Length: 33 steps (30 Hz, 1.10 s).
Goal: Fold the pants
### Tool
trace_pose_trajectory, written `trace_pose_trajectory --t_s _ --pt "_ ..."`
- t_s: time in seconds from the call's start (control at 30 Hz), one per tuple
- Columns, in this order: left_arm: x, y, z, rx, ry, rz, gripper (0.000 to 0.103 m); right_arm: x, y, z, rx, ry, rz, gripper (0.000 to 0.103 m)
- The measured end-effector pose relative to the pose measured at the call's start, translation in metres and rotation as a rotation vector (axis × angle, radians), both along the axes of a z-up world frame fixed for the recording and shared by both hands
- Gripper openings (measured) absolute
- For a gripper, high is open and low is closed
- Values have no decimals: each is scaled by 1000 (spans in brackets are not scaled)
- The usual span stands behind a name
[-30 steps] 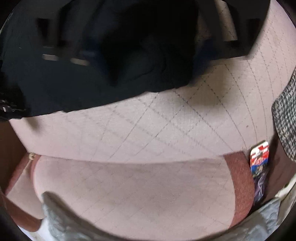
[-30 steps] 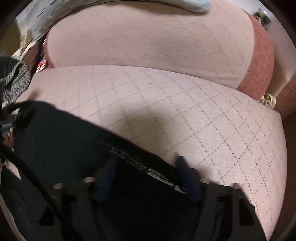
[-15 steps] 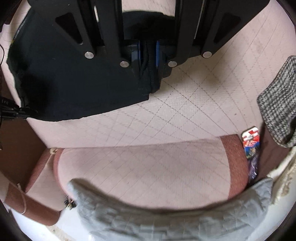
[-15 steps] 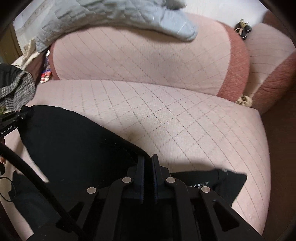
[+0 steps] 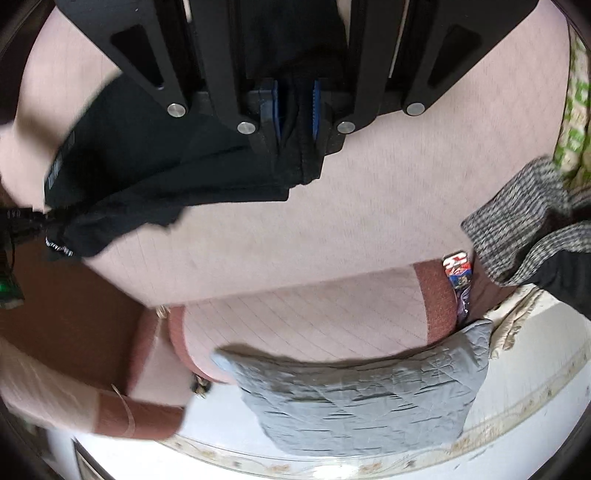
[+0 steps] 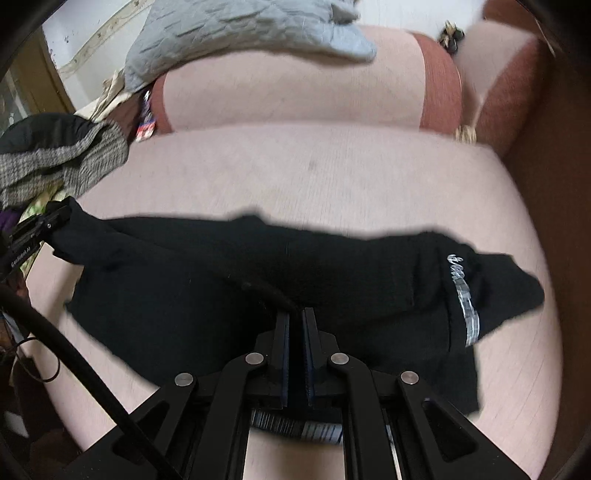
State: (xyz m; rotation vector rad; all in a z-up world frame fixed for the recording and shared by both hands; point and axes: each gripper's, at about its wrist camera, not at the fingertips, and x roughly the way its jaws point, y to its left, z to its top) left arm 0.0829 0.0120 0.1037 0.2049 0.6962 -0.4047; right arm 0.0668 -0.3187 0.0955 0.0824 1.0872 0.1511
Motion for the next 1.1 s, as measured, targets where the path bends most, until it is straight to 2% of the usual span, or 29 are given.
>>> trace_pose_trajectory --t_s 0.13,0.27,0.4,0.47,0.5,0.6,0.7,0.8,0.87,0.97,1.1 --pt "-64 -2 -29 69 15 -38 18 -46 6 -32 29 72 -20 7" --pt "-106 10 -46 60 61 -33 24 -78 6 -51 42 94 -60 7" --pt "-127 39 -44 -14 101 39 33 -89 5 -51 26 127 -76 13" --pt "-129 58 -39 -60 103 98 45 -93 7 -48 0 131 -68 19" --pt "-130 68 -36 -95 107 126 47 -97 11 -42 -31 111 -61 24" --pt "-122 90 -31 -205 139 182 47 -104 27 -19 -83 44 -26 25" --pt "-103 91 -34 -317 192 199 48 -96 53 -3 -53 -2 28 27" --pt "-89 77 -43 -416 246 166 48 -73 91 7 41 -6 116 29" --pt "-87 67 -50 -460 264 148 47 -54 123 11 101 -4 185 32" --pt "-91 63 -60 -502 279 134 47 -23 183 12 140 2 292 52" --pt "-90 73 -76 -553 327 146 47 20 253 -2 177 86 365 53"
